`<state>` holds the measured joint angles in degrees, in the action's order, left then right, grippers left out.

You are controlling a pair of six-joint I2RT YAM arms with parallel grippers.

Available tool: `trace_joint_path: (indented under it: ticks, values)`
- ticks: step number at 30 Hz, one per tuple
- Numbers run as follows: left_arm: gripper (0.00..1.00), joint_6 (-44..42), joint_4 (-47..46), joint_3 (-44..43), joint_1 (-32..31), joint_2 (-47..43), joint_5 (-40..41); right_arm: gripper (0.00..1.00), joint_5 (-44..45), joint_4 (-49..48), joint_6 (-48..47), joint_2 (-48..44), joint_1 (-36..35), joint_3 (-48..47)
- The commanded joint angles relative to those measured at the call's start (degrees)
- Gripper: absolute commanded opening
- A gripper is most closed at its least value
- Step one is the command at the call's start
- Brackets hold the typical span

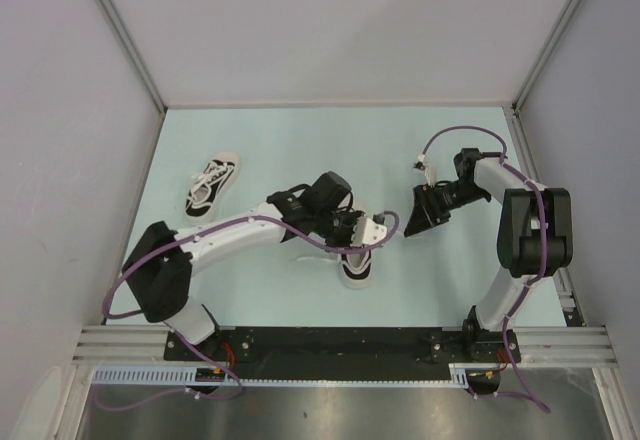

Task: Tie the shoes

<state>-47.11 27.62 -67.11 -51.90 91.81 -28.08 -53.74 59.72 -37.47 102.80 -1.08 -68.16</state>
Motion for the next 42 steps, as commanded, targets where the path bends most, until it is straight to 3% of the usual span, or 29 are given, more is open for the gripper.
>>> trace_joint_path:
  ticks: [1,6,13,17,21,32,39,42]
  values:
    - [0.00,12.64,-11.52,2.42,3.03,-4.98,-7.08,0.76,-2.25,-0.40,1.17,-0.06,-0.76,-1.10]
    - [0.00,24.68,-19.87,5.49,5.31,-5.23,-9.45,0.77,-2.43,-2.59,3.46,-0.15,-2.43,-1.10]
    - [0.00,33.04,-29.09,11.21,8.30,-8.05,-10.77,0.83,0.64,-9.18,8.73,-2.43,-6.12,2.33]
    - [0.00,32.87,-28.94,12.27,8.39,-8.40,-11.39,0.83,4.60,-14.72,14.08,-3.75,-9.10,4.09]
    - [0.00,31.74,-28.58,12.62,8.39,-8.40,-11.82,0.73,9.06,-19.62,19.43,-3.67,-12.19,5.23]
    - [0.00,30.85,-28.06,12.01,8.39,-8.23,-12.44,0.65,17.34,-29.30,36.84,-6.91,-10.78,8.13]
    - [0.00,30.68,-28.06,11.83,8.39,-8.05,-12.35,0.51,35.24,-31.78,50.56,-7.53,-16.84,8.13]
    - [0.00,30.76,-27.97,11.65,8.39,-7.87,-12.53,0.50,39.40,-32.04,53.46,-6.92,-19.22,8.13]
